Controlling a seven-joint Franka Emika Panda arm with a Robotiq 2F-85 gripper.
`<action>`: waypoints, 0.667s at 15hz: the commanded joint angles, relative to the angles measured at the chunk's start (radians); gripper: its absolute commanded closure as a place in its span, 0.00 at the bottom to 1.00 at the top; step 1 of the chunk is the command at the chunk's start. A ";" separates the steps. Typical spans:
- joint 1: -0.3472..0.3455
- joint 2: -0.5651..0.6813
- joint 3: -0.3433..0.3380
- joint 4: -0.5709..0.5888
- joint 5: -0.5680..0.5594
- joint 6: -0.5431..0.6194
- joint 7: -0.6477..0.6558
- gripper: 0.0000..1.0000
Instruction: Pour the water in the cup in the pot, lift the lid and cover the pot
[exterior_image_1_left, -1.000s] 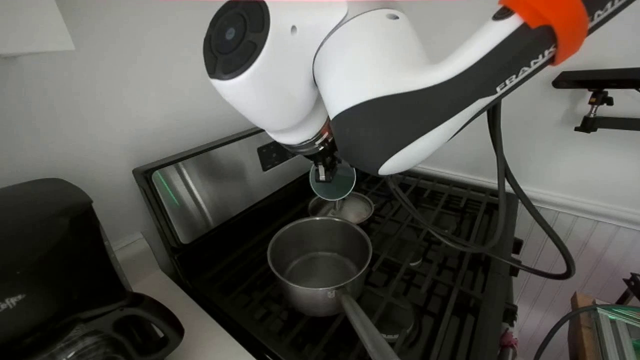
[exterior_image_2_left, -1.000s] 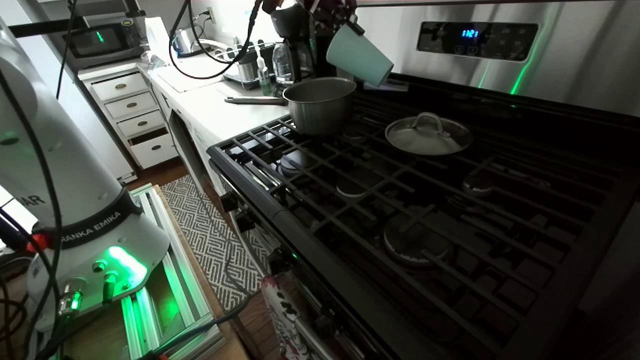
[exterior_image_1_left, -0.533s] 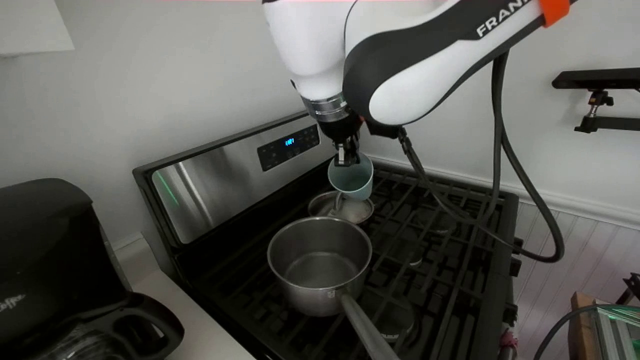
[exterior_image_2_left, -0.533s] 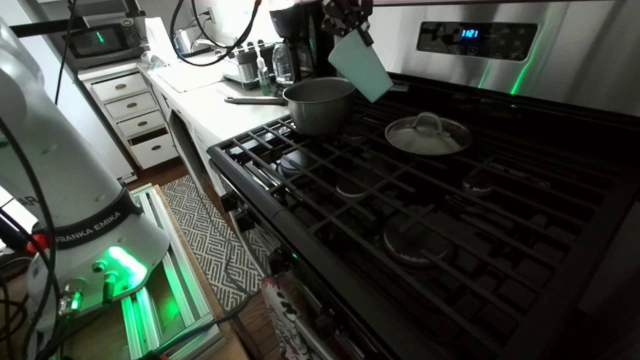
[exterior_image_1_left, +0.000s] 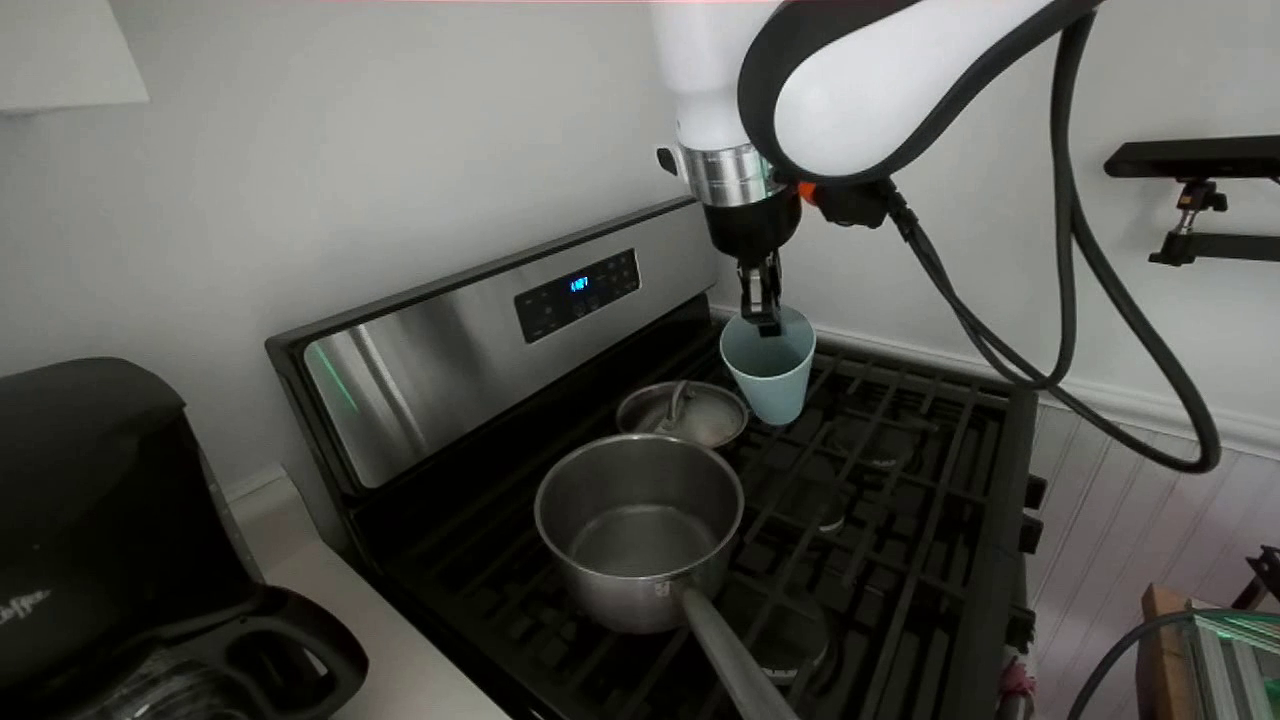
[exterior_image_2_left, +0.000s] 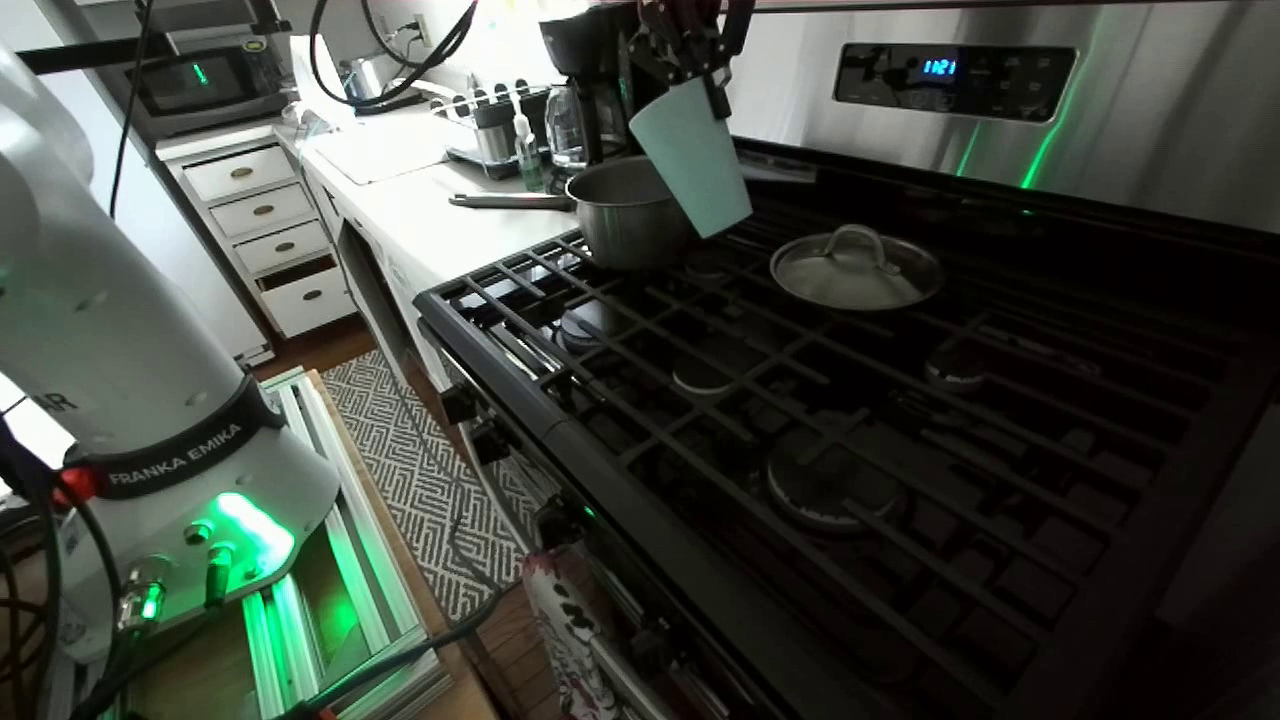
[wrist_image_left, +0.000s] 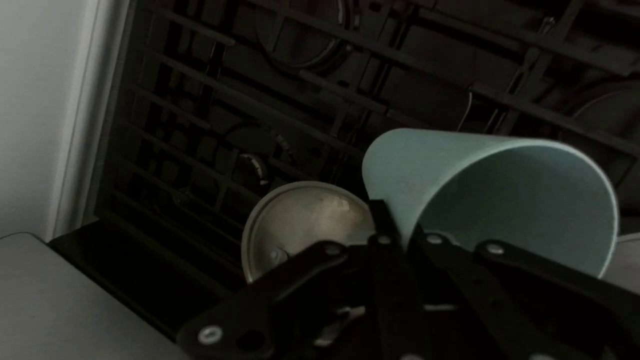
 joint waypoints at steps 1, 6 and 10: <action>-0.022 -0.078 -0.032 -0.085 0.085 0.028 -0.145 0.99; -0.034 -0.113 -0.077 -0.163 0.134 0.082 -0.296 0.99; -0.033 -0.122 -0.123 -0.210 0.226 0.136 -0.444 0.99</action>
